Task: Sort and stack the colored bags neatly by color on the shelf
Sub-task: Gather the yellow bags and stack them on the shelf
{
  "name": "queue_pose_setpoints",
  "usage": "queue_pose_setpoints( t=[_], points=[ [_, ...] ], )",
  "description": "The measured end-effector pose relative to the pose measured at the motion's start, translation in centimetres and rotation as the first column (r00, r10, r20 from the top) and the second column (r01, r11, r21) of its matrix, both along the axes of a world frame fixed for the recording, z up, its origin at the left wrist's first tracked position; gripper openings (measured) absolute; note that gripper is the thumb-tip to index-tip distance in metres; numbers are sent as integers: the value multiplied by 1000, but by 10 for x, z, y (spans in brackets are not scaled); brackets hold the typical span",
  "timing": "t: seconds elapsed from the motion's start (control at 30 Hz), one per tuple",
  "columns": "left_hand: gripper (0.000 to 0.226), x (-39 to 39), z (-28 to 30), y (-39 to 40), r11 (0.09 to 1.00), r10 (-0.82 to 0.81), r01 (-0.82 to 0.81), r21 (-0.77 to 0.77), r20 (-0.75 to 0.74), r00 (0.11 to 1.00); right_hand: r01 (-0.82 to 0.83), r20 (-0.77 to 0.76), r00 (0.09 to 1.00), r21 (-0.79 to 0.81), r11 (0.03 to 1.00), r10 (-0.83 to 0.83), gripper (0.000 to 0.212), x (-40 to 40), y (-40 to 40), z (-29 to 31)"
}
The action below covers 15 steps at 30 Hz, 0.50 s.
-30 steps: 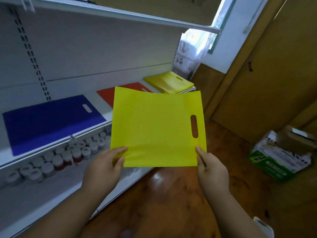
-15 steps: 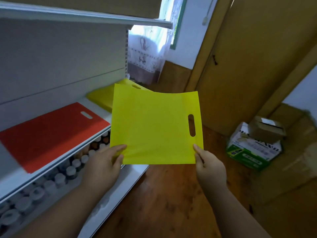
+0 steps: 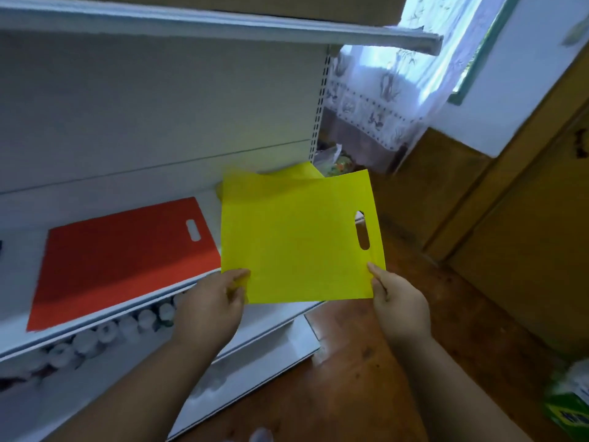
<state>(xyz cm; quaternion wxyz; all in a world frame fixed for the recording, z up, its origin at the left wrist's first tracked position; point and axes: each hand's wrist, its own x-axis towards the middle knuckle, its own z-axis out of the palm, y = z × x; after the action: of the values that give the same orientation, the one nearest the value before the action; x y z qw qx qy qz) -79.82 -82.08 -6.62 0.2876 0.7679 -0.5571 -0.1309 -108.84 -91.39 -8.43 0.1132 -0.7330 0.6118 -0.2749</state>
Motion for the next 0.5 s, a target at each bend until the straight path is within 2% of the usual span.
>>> queue_pose_setpoints(
  t=[0.1,0.27,0.4,0.5],
  points=[
    [35,13,-4,-26,995,91,-92,38,27,995,-42,-19,999,7,999,42,37,23,-50,-4],
    [35,20,0,-77,987,129,-140,82,126,984,-77,-68,995,-28,997,75,36,35,-123,5],
    [28,18,12,-109,979,187,-198,42,187,964,-145,-119,984,-85,986,134,35,41,-178,28],
    [28,14,10,-136,963,255,-269,28,242,936,-203,-179,964,-30,979,195,37,45,-215,28]
  ],
)
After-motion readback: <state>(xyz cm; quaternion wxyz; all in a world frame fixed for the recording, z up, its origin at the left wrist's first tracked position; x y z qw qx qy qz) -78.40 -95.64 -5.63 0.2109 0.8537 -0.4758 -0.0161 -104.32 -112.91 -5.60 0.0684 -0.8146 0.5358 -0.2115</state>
